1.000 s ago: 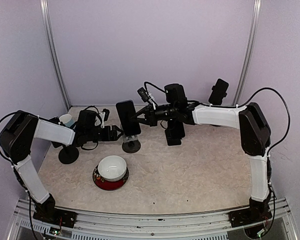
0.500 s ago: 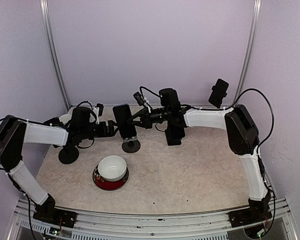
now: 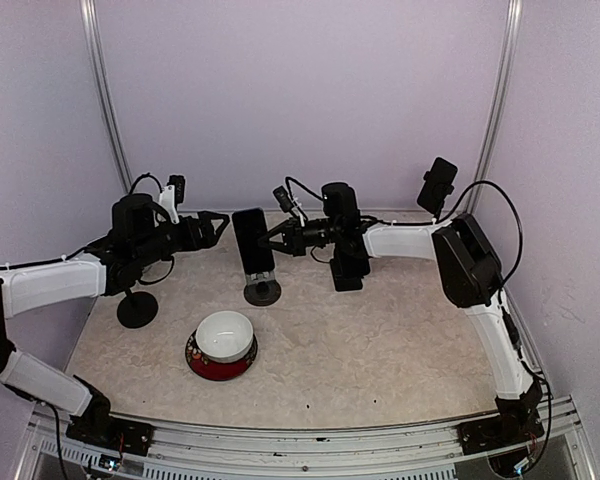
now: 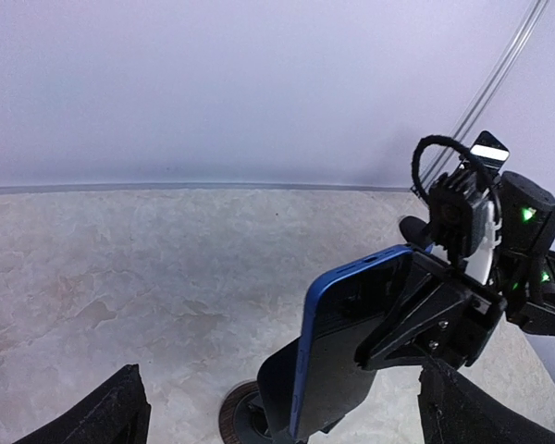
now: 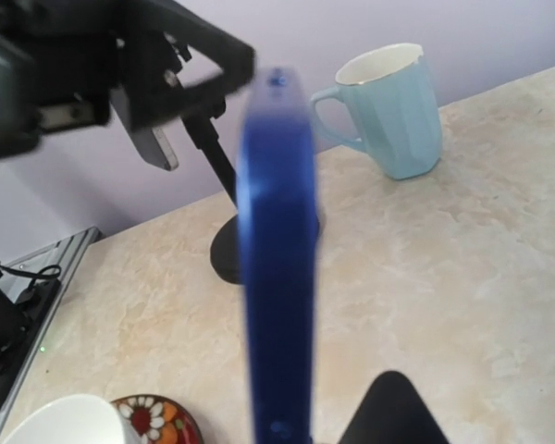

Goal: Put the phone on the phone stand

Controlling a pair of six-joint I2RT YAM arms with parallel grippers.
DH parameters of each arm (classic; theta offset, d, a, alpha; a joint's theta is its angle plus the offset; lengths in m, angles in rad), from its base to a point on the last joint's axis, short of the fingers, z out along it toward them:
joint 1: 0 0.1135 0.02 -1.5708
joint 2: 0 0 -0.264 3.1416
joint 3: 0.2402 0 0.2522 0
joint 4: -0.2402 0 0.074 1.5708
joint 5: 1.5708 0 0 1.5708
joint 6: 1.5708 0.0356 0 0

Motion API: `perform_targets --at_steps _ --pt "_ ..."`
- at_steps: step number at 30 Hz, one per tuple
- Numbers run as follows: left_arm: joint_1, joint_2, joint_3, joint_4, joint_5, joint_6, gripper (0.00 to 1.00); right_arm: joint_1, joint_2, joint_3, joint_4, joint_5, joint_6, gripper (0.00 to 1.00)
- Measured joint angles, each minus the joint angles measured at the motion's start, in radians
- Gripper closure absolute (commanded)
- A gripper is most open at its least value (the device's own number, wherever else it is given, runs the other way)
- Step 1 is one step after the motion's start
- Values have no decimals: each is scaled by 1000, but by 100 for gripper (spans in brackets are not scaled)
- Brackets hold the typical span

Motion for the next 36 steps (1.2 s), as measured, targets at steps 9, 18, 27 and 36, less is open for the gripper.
perform_targets --at_steps 9,18,27,36 --pt "-58 -72 0 -3 25 -1 1 -4 45 3 34 -24 24 100" --pt "-113 -185 -13 -2 80 14 1 -6 48 -2 37 -32 14 99" --pt "-139 -236 -78 -3 122 32 1 -8 48 -43 75 -38 10 84" --pt "-167 -245 -85 9 156 37 1 -8 45 -47 72 -40 -11 41"
